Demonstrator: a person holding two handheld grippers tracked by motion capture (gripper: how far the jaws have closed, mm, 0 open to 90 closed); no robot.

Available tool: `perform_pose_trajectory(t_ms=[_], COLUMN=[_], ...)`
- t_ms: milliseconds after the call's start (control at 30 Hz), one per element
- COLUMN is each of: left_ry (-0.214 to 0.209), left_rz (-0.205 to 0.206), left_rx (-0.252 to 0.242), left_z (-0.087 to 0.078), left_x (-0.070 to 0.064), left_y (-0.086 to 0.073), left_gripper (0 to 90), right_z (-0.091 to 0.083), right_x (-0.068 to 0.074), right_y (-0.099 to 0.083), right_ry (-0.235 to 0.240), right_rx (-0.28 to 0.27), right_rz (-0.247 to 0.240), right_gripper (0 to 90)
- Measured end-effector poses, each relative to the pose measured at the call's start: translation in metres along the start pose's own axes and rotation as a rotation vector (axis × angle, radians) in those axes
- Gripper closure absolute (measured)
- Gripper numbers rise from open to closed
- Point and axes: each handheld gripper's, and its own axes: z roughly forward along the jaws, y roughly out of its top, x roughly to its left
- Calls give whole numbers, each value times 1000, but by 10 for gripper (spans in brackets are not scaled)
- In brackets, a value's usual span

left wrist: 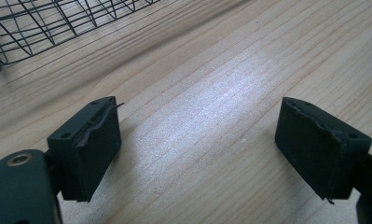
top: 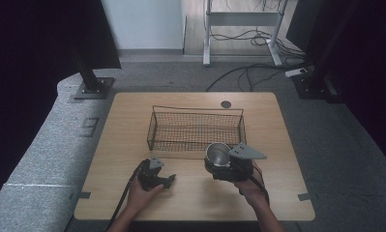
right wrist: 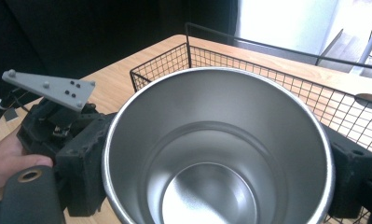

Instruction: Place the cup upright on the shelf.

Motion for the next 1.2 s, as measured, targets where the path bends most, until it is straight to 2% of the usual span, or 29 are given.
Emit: perform_pose_trajectory(t_ms=[400, 667, 1200], left_ry=[0, -1, 0], left_rz=[0, 0, 0], left_rx=[0, -1, -2], left_z=[0, 0, 0], left_x=[0, 0, 0], left_y=[0, 0, 0], left_gripper=[142, 144, 144], right_z=[9, 8, 19], right_x=[1, -1, -7], right_y=[16, 27, 39], right_ry=[12, 11, 6], right_rx=[1, -21, -19], right_rz=[-14, -8, 5], right_gripper=[140, 140, 140])
